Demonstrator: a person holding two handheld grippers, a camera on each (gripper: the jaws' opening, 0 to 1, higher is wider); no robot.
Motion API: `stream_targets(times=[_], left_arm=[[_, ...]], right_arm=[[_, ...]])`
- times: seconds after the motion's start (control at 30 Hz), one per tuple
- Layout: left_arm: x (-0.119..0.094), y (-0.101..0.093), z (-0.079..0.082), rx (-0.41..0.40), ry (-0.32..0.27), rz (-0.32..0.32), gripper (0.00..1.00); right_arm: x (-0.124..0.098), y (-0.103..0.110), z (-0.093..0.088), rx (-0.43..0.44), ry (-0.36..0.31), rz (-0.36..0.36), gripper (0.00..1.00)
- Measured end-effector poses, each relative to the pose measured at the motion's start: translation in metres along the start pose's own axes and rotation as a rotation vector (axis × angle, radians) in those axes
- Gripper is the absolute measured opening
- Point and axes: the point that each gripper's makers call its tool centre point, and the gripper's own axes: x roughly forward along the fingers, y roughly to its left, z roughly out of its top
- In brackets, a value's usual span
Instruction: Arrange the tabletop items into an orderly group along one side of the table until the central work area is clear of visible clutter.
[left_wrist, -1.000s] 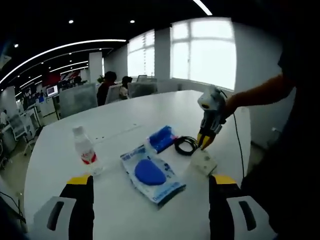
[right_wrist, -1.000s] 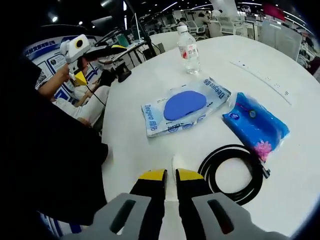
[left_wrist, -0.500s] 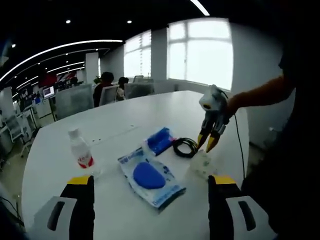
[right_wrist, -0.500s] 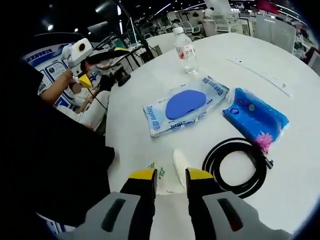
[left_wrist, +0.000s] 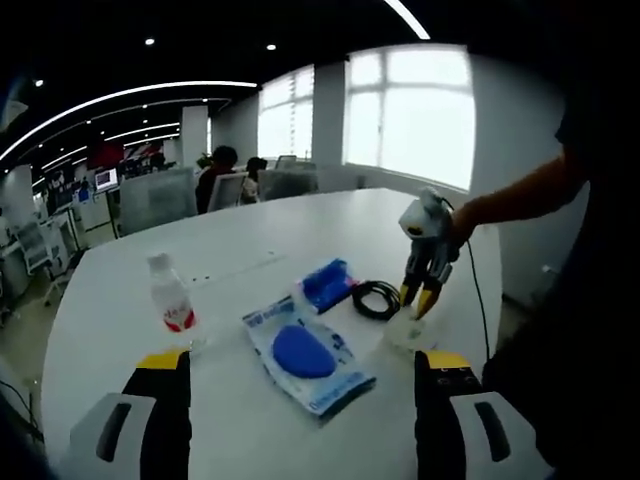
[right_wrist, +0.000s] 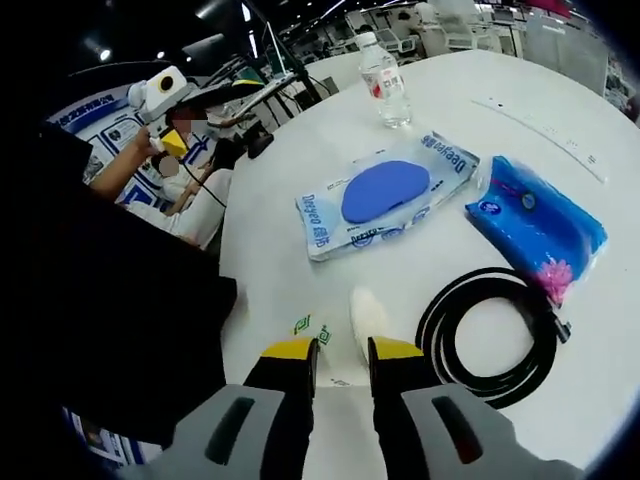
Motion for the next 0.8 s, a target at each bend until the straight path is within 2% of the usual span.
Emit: stream_targets(times=[0.07,0.3,0.43,0.47,0.53,0.6,0.63,0.73,0.77,0.8], left_arm=[[0.0,0.001,-0.002,0.004,0.009,-0.002,0.91],[0.005,0.003,-0.002,0.016,0.026,-0.018,0.91],[0.007,0.004,0.001,0.022,0.026,-0.026,0.91],[0.008,0.004,0.002,0.022,0.028,-0.028,0.91],[0.009,0.003,0.003,0.027,0.031,-0.031,0.91],[0.01,0.002,0.004,0.03,0.03,-0.034,0.91],[0.011,0.002,0.004,0.03,0.031,-0.035,0.91],[0.012,0.002,0.003,0.027,0.031,-0.038,0.91],[0.013,0.002,0.003,0.028,0.031,-0.04,0.91],[0.014,0.002,0.002,0.031,0.03,-0.041,0.91]], right_arm=[[-0.001,0.003,0.002,-0.005,-0.008,0.011,0.08],[-0.01,0.029,0.01,0.015,-0.04,0.077,0.0],[-0.016,0.04,0.017,-0.005,-0.053,0.084,0.0],[-0.019,0.036,0.02,-0.046,-0.059,0.05,0.0],[-0.023,0.04,0.027,-0.05,-0.069,0.045,0.0],[-0.027,0.039,0.037,-0.097,-0.087,0.007,0.0],[-0.029,0.035,0.045,-0.141,-0.091,-0.034,0.0],[-0.034,0.03,0.062,-0.21,-0.108,-0.097,0.0],[-0.037,0.023,0.073,-0.247,-0.105,-0.153,0.0],[-0.037,0.021,0.078,-0.27,-0.094,-0.178,0.0]])
